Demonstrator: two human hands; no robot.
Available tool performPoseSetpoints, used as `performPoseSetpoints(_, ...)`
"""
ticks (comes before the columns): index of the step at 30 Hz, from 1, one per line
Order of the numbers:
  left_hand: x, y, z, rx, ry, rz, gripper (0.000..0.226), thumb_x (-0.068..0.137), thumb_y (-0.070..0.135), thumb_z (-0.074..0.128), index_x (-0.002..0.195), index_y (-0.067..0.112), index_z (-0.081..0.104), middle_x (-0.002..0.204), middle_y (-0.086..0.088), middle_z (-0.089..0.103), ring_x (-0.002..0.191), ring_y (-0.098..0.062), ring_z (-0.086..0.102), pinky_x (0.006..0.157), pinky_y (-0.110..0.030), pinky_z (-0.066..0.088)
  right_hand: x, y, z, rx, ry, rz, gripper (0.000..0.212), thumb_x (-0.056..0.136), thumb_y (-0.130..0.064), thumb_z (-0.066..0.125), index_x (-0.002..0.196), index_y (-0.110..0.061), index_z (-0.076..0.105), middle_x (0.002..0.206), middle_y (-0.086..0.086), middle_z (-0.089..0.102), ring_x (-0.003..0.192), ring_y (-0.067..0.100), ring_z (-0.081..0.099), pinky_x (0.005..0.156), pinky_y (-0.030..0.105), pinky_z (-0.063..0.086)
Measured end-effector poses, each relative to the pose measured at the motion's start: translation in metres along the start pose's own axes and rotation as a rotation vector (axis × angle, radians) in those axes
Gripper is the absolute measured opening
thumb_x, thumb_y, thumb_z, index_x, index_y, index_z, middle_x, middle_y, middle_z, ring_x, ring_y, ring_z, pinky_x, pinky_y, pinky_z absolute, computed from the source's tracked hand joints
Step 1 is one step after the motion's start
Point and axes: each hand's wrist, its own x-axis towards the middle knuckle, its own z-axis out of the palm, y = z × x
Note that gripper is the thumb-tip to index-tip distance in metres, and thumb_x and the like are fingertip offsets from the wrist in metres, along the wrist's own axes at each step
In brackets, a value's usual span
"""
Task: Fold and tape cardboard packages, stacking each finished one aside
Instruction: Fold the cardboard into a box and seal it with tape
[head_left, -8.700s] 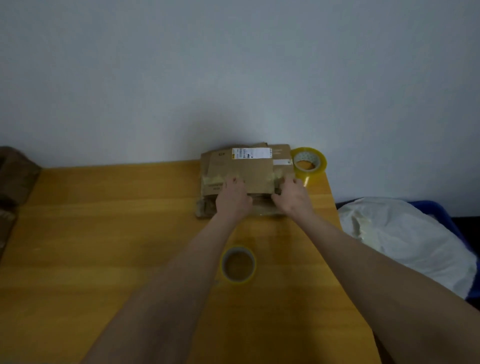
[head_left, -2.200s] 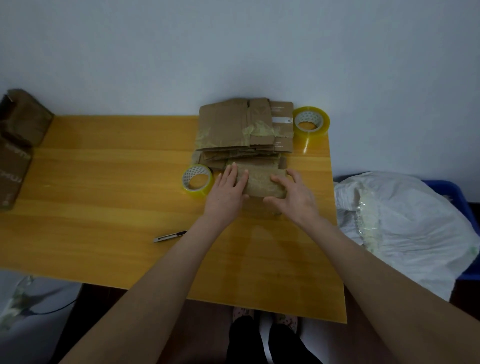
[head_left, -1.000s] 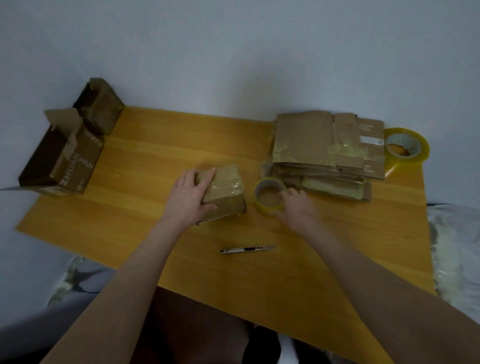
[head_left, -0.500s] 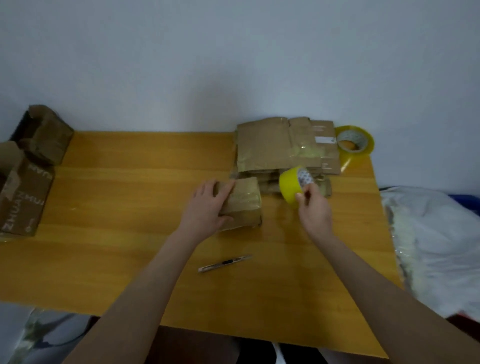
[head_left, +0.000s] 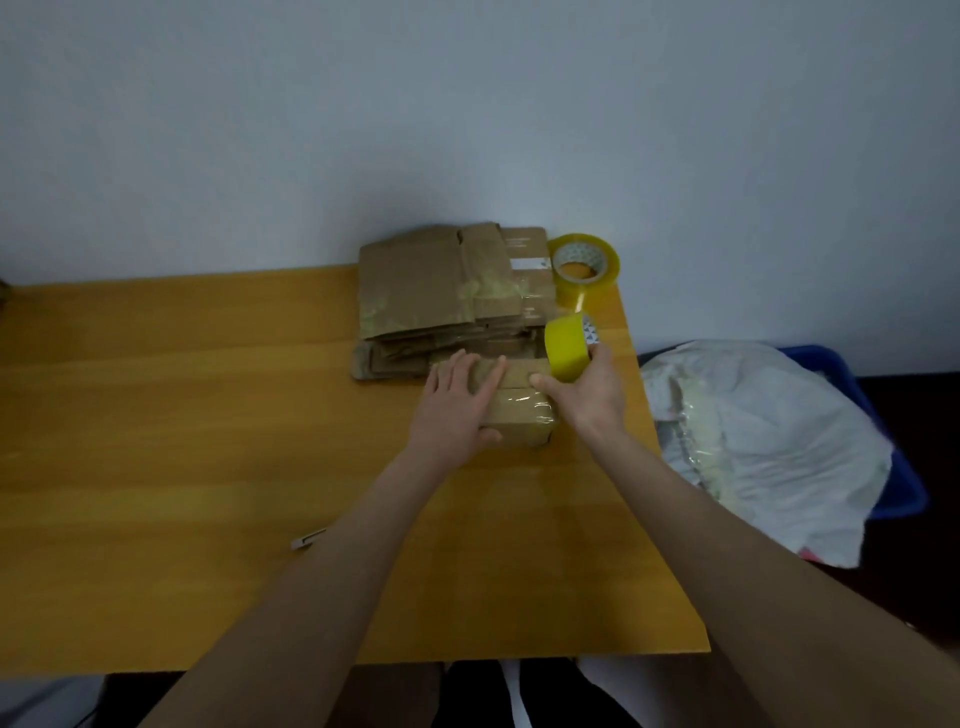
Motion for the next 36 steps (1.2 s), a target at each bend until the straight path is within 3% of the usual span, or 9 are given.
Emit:
performPoseSetpoints(3,-0.002,-0.007,0.001,-0.129,0.010,0.027,0.093,0.085,0.051,0.061,0.153,0.027,0.001,0.158,-0.010,0.001,0.146,-0.028,-0.009,0.119,-0.049,0.002,0.003,0.002,0.003,-0.035,-0.008,0.027,0.074,0.074,-0.038,0.080,0.130,-0.011,0.040,0.128,0.008,0.055,0.119,0.029,0.052,0.090,0.038,0.044)
performPoseSetpoints(5,-0.011,-0.011,0.002,-0.270,0.142,-0.005,0.080,0.088,0.047,0.060,0.152,0.023,0.019,0.159,-0.010,0.007,0.147,-0.027,-0.003,0.120,-0.047,0.003,0.002,0.003,0.005,-0.055,0.000,0.034,0.074,0.076,-0.039,0.079,0.131,-0.010,0.039,0.128,0.009,0.055,0.119,0.029,0.052,0.090,0.039,0.045)
performPoseSetpoints(8,-0.030,-0.015,0.009,-0.314,0.390,-0.092,0.052,0.092,0.024,0.060,0.141,0.012,0.046,0.153,-0.010,0.031,0.144,-0.028,0.023,0.112,-0.041,0.028,0.000,0.004,0.005,-0.046,0.003,0.034,0.070,0.078,-0.038,0.077,0.128,-0.009,0.039,0.124,0.008,0.054,0.116,0.028,0.053,0.086,0.038,0.045)
performPoseSetpoints(12,-0.033,-0.014,0.016,-0.340,0.370,-0.125,0.044,0.095,0.016,0.055,0.138,0.010,0.050,0.148,-0.006,0.041,0.138,-0.022,0.035,0.106,-0.032,0.037,0.000,0.005,0.005,-0.055,-0.011,0.043,0.069,0.077,-0.041,0.077,0.126,-0.010,0.040,0.120,0.008,0.055,0.112,0.029,0.054,0.082,0.038,0.045)
performPoseSetpoints(16,-0.029,-0.012,0.009,-0.329,0.411,-0.104,0.038,0.087,0.013,0.065,0.125,0.010,0.062,0.130,-0.009,0.055,0.122,-0.026,0.050,0.099,-0.032,0.043,0.003,0.006,0.000,-0.036,-0.065,0.042,0.074,0.078,-0.041,0.076,0.133,-0.009,0.039,0.125,0.009,0.054,0.119,0.031,0.052,0.090,0.042,0.046)
performPoseSetpoints(21,-0.025,-0.013,-0.003,-0.322,0.375,-0.150,0.037,0.090,0.023,0.063,0.127,0.017,0.061,0.129,-0.001,0.056,0.120,-0.022,0.044,0.103,-0.034,0.038,0.000,0.002,-0.035,0.037,0.102,-0.119,0.038,0.094,-0.041,0.054,0.121,-0.014,0.055,0.105,0.004,0.061,0.105,0.029,0.057,0.079,0.034,0.041)
performPoseSetpoints(26,-0.023,-0.014,-0.002,-0.493,0.346,-0.254,0.037,0.086,0.024,0.068,0.122,0.021,0.065,0.127,0.006,0.055,0.114,-0.020,0.041,0.095,-0.022,0.031,-0.003,-0.033,-0.060,-0.106,-0.233,-0.348,0.021,0.086,-0.053,0.061,0.089,-0.032,0.061,0.089,-0.010,0.058,0.089,0.015,0.055,0.076,0.032,0.041)
performPoseSetpoints(31,-0.022,-0.013,0.000,-0.568,0.341,-0.293,0.039,0.085,0.024,0.069,0.123,0.022,0.064,0.128,0.008,0.055,0.109,-0.018,0.041,0.090,-0.019,0.030,-0.011,-0.058,-0.052,-0.289,-0.367,-0.388,0.045,0.090,-0.054,0.055,0.120,-0.021,0.062,0.114,-0.003,0.061,0.107,0.018,0.056,0.093,0.041,0.046)
performPoseSetpoints(36,-0.021,-0.012,0.001,-0.566,0.335,-0.305,0.038,0.086,0.023,0.068,0.123,0.021,0.064,0.130,0.007,0.054,0.112,-0.021,0.042,0.090,-0.019,0.030,-0.006,-0.064,-0.055,-0.413,-0.412,-0.421,0.049,0.090,-0.058,0.051,0.120,-0.021,0.063,0.124,0.000,0.062,0.113,0.022,0.055,0.095,0.042,0.046)
